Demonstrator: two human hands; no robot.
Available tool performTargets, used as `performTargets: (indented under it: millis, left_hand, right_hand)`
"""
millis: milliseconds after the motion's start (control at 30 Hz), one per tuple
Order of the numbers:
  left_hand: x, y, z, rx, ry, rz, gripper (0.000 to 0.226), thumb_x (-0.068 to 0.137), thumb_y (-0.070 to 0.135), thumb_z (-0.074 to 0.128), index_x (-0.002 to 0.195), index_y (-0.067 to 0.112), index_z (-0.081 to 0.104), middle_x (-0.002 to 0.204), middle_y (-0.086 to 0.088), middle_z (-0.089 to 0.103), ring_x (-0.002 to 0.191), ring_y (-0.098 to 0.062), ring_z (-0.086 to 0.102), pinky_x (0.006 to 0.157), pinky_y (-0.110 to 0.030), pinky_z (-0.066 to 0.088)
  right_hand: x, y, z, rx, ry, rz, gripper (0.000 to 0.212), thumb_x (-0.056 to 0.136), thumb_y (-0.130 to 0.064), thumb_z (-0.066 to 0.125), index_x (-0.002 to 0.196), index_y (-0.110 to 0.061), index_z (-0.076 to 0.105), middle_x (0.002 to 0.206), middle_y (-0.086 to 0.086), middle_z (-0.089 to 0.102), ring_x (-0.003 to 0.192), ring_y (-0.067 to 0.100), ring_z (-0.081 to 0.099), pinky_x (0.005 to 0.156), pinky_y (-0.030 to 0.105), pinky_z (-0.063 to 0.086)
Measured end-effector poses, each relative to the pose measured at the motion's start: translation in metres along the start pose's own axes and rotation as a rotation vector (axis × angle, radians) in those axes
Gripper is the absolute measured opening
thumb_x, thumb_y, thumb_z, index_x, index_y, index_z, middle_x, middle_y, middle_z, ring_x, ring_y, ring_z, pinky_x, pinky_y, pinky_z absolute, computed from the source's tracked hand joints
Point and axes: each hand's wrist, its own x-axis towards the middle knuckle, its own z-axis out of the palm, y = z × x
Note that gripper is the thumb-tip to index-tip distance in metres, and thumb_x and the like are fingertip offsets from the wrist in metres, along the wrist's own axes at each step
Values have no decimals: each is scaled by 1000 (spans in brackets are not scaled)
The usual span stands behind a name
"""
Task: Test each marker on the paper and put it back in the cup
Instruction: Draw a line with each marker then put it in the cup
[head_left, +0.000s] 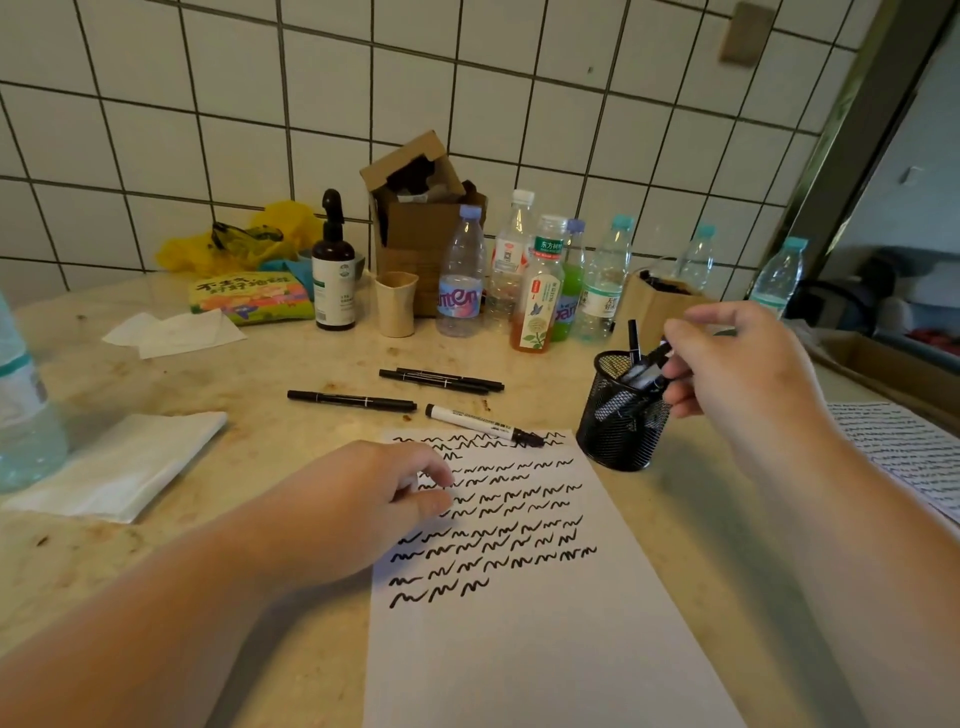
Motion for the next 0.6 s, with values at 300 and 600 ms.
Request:
performTargets:
  millis: [300,600]
  left_hand:
    - [0,3,2,18,-13,-21,14,93,54,55,106,50,59,58,18,58,52,-2,50,51,-19,35]
    - [0,10,-4,83,-41,-14,18,97,48,51,113,46,60,78,12,61,70,-4,58,57,-18,38]
  right_hand:
    - [-29,10,47,-366,-334,-308,6,96,-27,63,96,-32,67,86,-11,67,75,3,62,67,21,49]
    - [-11,34,119,-751,-538,-288,23,96,-24,59,118,-25,67,129,0,57,111,19,58,95,31,49]
